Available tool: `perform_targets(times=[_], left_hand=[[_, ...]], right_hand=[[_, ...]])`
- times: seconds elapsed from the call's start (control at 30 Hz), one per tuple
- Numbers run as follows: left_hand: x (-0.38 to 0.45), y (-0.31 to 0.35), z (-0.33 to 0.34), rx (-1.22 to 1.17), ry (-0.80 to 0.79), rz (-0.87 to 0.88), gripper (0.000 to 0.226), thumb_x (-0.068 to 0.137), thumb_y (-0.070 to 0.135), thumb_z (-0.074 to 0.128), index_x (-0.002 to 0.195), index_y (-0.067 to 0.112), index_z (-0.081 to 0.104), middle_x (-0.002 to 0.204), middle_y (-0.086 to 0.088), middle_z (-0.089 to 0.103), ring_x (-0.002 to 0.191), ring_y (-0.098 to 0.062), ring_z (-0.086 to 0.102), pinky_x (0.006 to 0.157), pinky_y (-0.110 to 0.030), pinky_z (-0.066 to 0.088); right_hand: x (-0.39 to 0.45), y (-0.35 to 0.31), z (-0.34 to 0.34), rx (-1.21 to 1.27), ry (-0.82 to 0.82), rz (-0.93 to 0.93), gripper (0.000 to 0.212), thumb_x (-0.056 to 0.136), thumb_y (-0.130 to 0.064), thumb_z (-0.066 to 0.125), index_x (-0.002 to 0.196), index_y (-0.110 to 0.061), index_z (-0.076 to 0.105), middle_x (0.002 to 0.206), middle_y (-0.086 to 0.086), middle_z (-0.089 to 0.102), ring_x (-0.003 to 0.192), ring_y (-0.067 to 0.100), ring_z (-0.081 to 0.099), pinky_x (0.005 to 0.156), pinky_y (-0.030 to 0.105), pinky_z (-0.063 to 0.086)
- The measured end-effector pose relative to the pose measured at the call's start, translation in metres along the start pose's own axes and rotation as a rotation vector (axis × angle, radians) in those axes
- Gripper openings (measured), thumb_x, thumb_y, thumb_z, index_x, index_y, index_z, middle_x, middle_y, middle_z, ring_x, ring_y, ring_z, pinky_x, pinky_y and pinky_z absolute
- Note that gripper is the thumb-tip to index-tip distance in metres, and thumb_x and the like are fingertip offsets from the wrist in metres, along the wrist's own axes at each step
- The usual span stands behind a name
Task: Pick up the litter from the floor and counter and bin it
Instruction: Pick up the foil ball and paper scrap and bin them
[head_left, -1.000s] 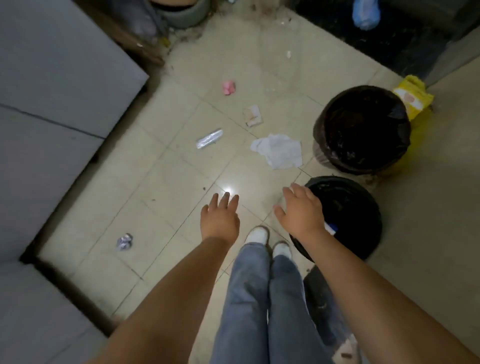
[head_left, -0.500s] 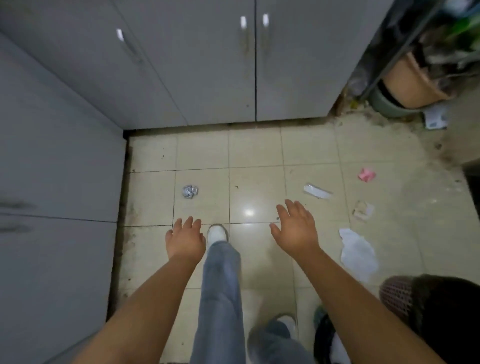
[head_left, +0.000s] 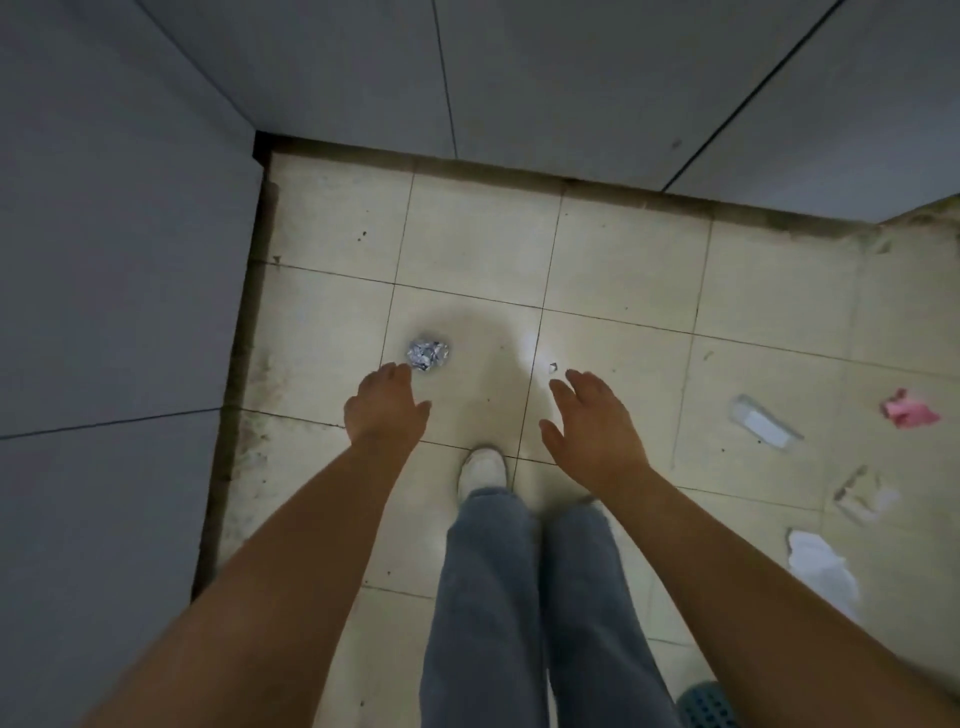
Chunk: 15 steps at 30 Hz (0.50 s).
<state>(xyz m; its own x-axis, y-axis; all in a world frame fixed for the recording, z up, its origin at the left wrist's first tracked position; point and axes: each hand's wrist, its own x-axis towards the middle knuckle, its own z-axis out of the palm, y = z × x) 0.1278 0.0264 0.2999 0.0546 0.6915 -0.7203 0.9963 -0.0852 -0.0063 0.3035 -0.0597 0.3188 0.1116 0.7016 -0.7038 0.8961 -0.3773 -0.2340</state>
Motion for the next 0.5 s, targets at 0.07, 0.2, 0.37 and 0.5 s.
perform_targets(times=[0.07, 0.2, 0.37, 0.5], left_hand=[[0.038, 0.0, 0.027, -0.029, -0.027, -0.024, 0.055, 0.096, 0.032, 0.051, 0.143, 0.009, 0.034, 0.149, -0.008, 0.037, 0.136, -0.026, 0.039, 0.104, -0.038, 0.04], [0.116, 0.011, 0.093, -0.074, -0.056, -0.094, 0.055, 0.096, 0.03, 0.052, 0.142, 0.008, 0.032, 0.144, -0.014, 0.039, 0.134, -0.029, 0.04, 0.103, -0.04, 0.042], [0.211, 0.022, 0.167, -0.275, 0.011, -0.279, 0.068, 0.092, 0.028, 0.059, 0.147, 0.014, 0.023, 0.149, -0.023, 0.027, 0.137, -0.038, 0.032, 0.106, -0.047, 0.038], [0.258, 0.031, 0.193, -0.199, 0.123, -0.243, 0.059, 0.087, 0.016, 0.061, 0.14, 0.011, 0.036, 0.138, -0.024, 0.039, 0.125, -0.042, 0.043, 0.102, -0.048, 0.039]], right_hand=[[0.034, 0.014, 0.025, -0.007, -0.014, -0.005, 0.053, 0.1, -0.031, 0.035, 0.147, -0.01, 0.022, 0.158, 0.008, 0.019, 0.146, 0.024, 0.015, 0.121, 0.033, 0.017], [0.107, 0.049, 0.093, 0.005, -0.002, -0.026, 0.053, 0.1, -0.03, 0.035, 0.147, -0.009, 0.023, 0.158, 0.009, 0.018, 0.147, 0.023, 0.015, 0.121, 0.033, 0.017], [0.199, 0.106, 0.172, 0.031, 0.176, -0.101, 0.039, 0.072, -0.013, 0.065, 0.104, 0.009, 0.067, 0.107, 0.032, 0.069, 0.097, 0.046, 0.068, 0.079, 0.054, 0.056], [0.254, 0.137, 0.187, 0.005, 0.265, -0.109, 0.032, 0.069, -0.004, 0.068, 0.097, 0.013, 0.068, 0.098, 0.034, 0.07, 0.089, 0.048, 0.069, 0.073, 0.054, 0.057]])
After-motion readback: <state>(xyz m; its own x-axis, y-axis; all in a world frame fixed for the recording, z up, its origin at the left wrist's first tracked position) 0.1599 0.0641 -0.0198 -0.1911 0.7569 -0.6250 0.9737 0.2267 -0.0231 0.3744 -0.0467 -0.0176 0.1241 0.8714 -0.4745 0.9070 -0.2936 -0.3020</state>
